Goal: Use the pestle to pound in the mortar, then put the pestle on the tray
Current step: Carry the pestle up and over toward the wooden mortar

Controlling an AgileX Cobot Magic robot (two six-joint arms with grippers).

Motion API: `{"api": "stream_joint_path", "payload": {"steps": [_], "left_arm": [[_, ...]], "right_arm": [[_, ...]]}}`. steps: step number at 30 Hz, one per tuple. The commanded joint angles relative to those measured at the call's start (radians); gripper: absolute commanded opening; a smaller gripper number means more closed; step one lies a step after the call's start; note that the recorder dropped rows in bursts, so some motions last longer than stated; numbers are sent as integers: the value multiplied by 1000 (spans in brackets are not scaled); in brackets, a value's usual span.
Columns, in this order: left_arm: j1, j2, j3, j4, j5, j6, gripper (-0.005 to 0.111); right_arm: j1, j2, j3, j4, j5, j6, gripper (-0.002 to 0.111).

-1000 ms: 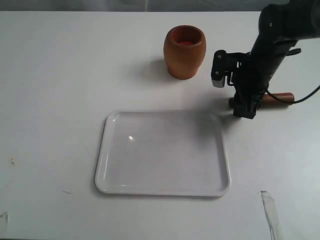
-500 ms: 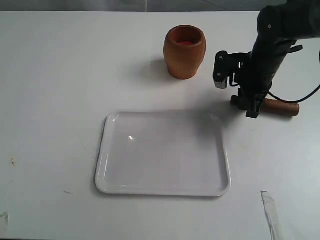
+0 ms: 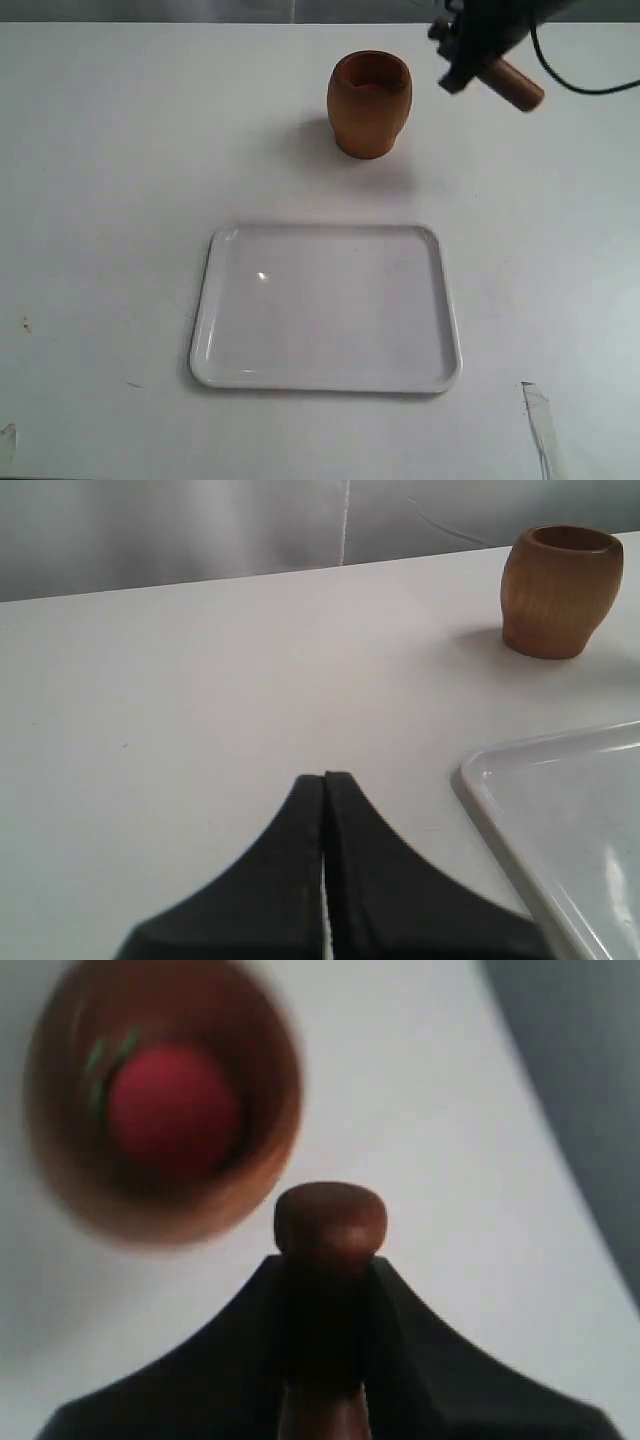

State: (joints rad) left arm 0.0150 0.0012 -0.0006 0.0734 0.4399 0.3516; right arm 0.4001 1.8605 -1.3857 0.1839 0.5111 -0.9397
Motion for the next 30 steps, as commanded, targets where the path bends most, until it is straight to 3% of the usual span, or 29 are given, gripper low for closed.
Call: {"api": "stream_joint_path", "payload": {"steps": [1,6,16,21,30], "left_arm": [[-8,-1,1,-7,-3,-8,0],[-8,-1,1,-7,-3,-8,0],[-8,-1,1,-7,-3,-8,0],[-8,-1,1,-7,-3,-8,0],[-8,-1,1,-7,-3,-8,0]], "right_arm": [[0,-72,-7,302,-256,-17,0],[20,-74,-7,489,-385,-85,0],[139,-54,-7,530,-612,-70,0],[175,-42,-7,530,-713,75,0],[204,-79,-7,521,-495,117,0]]}}
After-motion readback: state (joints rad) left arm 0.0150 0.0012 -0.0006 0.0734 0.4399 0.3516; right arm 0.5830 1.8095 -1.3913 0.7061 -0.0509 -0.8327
